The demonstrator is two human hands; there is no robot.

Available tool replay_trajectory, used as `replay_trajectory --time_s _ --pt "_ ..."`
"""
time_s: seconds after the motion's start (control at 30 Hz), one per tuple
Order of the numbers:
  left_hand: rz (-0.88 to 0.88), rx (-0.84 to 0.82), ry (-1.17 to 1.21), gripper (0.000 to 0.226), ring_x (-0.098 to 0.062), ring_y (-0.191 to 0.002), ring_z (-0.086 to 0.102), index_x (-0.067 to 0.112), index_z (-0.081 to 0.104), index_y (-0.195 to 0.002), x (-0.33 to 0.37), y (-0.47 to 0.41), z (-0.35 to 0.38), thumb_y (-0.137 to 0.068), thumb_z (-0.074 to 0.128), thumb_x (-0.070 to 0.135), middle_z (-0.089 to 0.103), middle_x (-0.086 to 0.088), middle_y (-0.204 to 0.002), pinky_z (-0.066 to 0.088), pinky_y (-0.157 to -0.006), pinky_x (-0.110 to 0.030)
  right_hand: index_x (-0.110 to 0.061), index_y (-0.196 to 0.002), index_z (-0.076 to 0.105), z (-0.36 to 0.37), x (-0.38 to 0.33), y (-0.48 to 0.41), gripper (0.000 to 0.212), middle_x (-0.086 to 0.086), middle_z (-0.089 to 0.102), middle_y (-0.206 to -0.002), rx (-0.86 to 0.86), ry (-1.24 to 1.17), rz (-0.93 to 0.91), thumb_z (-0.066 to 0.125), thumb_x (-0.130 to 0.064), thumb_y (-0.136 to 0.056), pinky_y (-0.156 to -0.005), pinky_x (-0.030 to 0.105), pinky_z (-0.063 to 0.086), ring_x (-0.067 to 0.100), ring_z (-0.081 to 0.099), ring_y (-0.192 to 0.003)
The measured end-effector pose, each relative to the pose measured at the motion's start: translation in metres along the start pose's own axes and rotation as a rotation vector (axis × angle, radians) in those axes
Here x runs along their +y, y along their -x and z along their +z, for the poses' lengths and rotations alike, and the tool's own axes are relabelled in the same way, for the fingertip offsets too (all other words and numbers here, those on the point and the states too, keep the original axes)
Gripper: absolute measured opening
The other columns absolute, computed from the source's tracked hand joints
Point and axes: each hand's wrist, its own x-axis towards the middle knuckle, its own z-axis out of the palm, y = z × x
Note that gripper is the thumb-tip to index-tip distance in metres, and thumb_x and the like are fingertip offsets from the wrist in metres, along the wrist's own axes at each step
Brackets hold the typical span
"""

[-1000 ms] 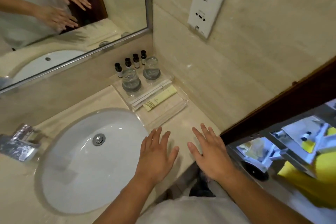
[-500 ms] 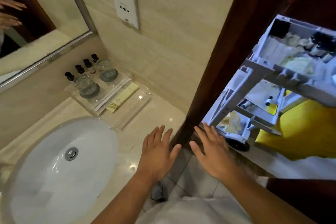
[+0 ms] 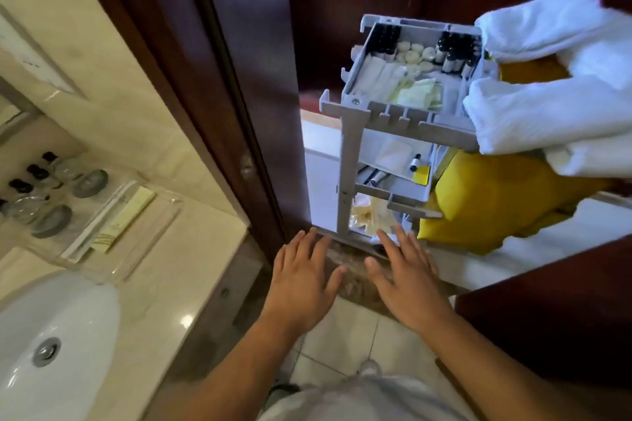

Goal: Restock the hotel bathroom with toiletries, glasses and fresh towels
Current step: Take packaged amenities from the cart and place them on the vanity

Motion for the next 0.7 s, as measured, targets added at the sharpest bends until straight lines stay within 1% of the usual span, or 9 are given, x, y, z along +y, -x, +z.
replay_trajectory --time_s 0.07,0.13,0.23,0.3,0.37,0.43,0.57,0.63,0.7 --pt "0.04 -0.007 -0.013 0.082 -0.021 -0.159 0.011 0.033 0.028 -0.161 0.026 -0.007 0.005 -0.092 0.011 0.074 0.021 0.0 -0.172 0.009 -0.127 -0.04 -0.041 -0.163 0.018 -0.013 0.021 0.005 0.07 -0.006 -0.005 -0.175 0.011 0.009 0.02 0.027 -0.07 -0.101 -0.128 0.049 0.003 0.017 -0.007 -0.161" --pt "0.082 -0.016 -0.035 0.082 -0.02 -0.16 0.008 0.034 0.023 -0.163 0.049 -0.015 0.009 -0.092 0.009 0.075 0.017 0.0 -0.173 0.008 -0.128 -0.041 -0.04 -0.164 0.017 -0.026 0.038 0.01 0.071 -0.005 -0.007 -0.175 0.041 0.008 0.021 0.024 -0.071 -0.1 -0.128 0.049 0.003 0.018 -0.009 -0.16" --pt "0.135 0.0 -0.04 0.082 -0.02 -0.16 0.004 0.037 0.018 -0.163 0.079 -0.031 0.01 -0.092 0.007 0.077 0.012 0.002 -0.174 0.006 -0.129 -0.044 -0.04 -0.165 0.014 -0.046 0.056 0.014 0.07 -0.005 -0.01 -0.174 0.086 -0.008 0.034 0.025 -0.069 -0.102 -0.127 0.046 -0.002 0.017 -0.012 -0.16" --pt "0.165 0.015 -0.044 0.081 -0.02 -0.16 0.004 0.038 0.019 -0.162 0.096 -0.042 0.006 -0.093 0.008 0.078 0.012 0.003 -0.174 0.004 -0.128 -0.043 -0.041 -0.165 0.008 -0.059 0.065 0.015 0.07 -0.006 -0.012 -0.174 0.103 -0.025 0.048 0.026 -0.068 -0.102 -0.127 0.044 -0.005 0.016 -0.014 -0.16" --pt "0.192 0.03 -0.043 0.076 -0.019 -0.16 0.003 0.039 0.02 -0.162 0.11 -0.052 0.002 -0.096 0.012 0.076 0.011 0.004 -0.174 0.001 -0.127 -0.04 -0.041 -0.164 0.005 -0.07 0.07 0.014 0.071 -0.006 -0.014 -0.174 0.127 -0.041 0.045 0.026 -0.068 -0.102 -0.127 0.045 -0.004 0.016 -0.013 -0.16" --pt "0.206 0.05 -0.029 0.072 -0.018 -0.16 0.003 0.039 0.022 -0.162 0.12 -0.062 -0.003 -0.099 0.016 0.075 0.012 0.005 -0.174 -0.002 -0.126 -0.038 -0.042 -0.164 0.004 -0.079 0.075 0.009 0.071 -0.006 -0.013 -0.174 0.147 -0.046 0.043 0.025 -0.069 -0.101 -0.127 0.046 -0.003 0.016 -0.013 -0.16" --pt "0.209 0.057 -0.005 0.067 -0.016 -0.16 0.003 0.04 0.024 -0.161 0.129 -0.086 -0.01 -0.102 0.025 0.071 0.013 0.007 -0.173 -0.006 -0.121 -0.034 -0.042 -0.164 0.003 -0.093 0.081 -0.008 0.071 -0.006 -0.012 -0.174 0.18 -0.043 0.049 0.024 -0.07 -0.102 -0.125 0.043 -0.006 0.015 -0.014 -0.159" --pt "0.218 0.058 0.005 0.065 -0.016 -0.16 0.003 0.04 0.024 -0.16 0.132 -0.101 -0.014 -0.102 0.026 0.069 0.012 0.008 -0.173 -0.007 -0.12 -0.034 -0.041 -0.164 0.004 -0.099 0.082 -0.019 0.071 -0.006 -0.011 -0.174 0.185 -0.053 0.051 0.023 -0.069 -0.102 -0.126 0.044 -0.005 0.015 -0.014 -0.16" --pt "0.223 0.058 0.03 0.066 -0.016 -0.16 0.004 0.039 0.025 -0.16 0.134 -0.12 -0.016 -0.101 0.024 0.07 0.013 0.008 -0.173 -0.004 -0.122 -0.035 -0.041 -0.164 0.003 -0.105 0.082 -0.033 0.071 -0.006 -0.012 -0.174 0.185 -0.076 0.048 0.022 -0.069 -0.102 -0.127 0.045 -0.003 0.015 -0.015 -0.159"
